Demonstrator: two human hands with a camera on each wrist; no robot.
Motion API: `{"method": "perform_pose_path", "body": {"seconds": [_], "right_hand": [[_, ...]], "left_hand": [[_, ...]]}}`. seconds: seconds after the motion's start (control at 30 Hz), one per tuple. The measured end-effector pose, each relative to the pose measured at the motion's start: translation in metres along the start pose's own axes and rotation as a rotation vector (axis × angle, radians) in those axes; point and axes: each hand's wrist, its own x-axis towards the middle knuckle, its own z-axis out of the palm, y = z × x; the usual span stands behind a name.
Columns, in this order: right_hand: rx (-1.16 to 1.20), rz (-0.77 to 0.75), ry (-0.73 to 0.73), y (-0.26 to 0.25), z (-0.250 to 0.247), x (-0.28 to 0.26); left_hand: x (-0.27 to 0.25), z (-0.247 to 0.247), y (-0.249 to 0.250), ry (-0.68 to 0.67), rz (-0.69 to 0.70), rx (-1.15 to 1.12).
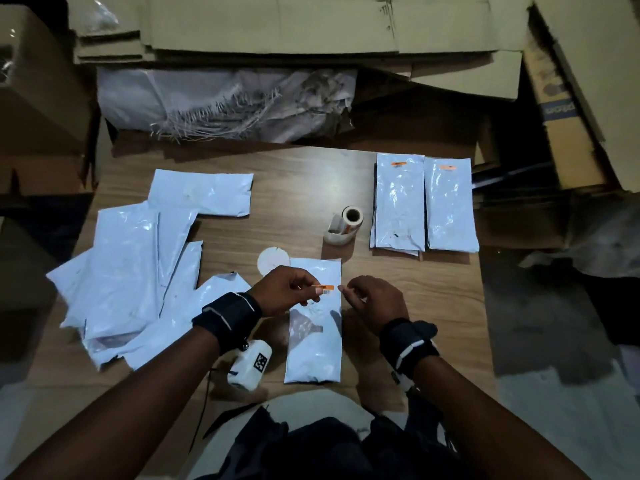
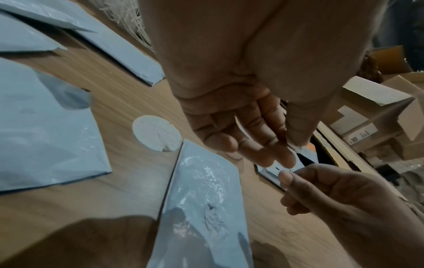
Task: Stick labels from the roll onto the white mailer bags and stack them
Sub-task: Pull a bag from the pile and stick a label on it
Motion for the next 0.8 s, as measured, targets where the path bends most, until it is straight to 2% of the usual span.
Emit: {"method": "perform_pose_path", "body": {"seconds": [0.17,0.3,0.43,0.6,0.7,0.8], "right_hand": [[0.099,-0.165,-0.015,-0.009,0.004,-0.011],[0.162,-0.177,-0.06,-0.021,0.014,-0.023],[0.342,-0.025,-0.052,-0.024,0.024,-0.03],[0.682,0.255,-0.078,-0.028,0.025,-0.03],[0.811,0.35,-0.135,-0.032,0.023,-0.023],[0.836,0.397,-0.184,-0.028,0.027,-0.01]], "left_hand": [[-0.003,-0.001,-0.015,0.009,-0.004,0.202],[-0.004,0.005,-0.018,0.002,0.014,0.431],[-0.008,0.012,-0.023,-0.016,0.014,0.448],[-0.014,0.022,-0.03,0.105,-0.007,0.307],[-0.011,0.025,-0.036,0.15,-0.06,0.199],[-0.006,0.022,-0.038,0.209,-0.091,0.185]]}}
